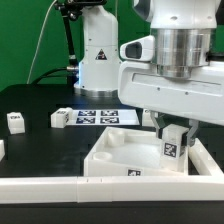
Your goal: Assemble one leg
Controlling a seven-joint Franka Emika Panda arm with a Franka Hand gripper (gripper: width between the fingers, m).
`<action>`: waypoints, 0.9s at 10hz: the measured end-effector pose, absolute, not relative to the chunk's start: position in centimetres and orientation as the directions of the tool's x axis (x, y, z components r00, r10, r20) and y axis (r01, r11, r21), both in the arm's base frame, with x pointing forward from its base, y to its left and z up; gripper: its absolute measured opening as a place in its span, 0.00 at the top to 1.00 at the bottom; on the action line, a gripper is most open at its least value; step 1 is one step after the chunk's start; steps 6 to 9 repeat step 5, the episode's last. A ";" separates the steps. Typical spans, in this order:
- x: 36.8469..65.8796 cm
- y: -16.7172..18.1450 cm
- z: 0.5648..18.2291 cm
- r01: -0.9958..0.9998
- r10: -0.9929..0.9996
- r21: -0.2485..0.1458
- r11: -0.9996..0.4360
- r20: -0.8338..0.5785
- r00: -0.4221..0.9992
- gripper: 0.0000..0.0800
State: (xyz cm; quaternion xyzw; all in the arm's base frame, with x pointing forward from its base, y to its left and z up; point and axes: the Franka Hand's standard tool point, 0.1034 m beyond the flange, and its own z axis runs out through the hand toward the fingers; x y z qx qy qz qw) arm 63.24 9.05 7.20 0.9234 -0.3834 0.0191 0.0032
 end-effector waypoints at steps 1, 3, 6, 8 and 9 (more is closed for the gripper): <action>63.2 8.5 7.2 -0.721 -0.721 0.004 -0.692 0.043 0.692 0.61; 63.1 8.6 7.1 -0.721 -0.720 0.003 -0.693 0.042 0.693 0.41; 63.1 8.6 7.1 -0.721 -0.720 0.004 -0.693 0.042 0.693 0.23; 63.1 8.6 7.1 -0.721 -0.720 0.004 -0.693 0.042 0.693 0.23; 63.1 8.6 7.1 -0.721 -0.720 0.004 -0.693 0.042 0.693 0.23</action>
Offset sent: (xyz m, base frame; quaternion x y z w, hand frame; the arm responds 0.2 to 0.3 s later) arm 0.0000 0.0000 0.0000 0.0000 0.0000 0.0000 1.0000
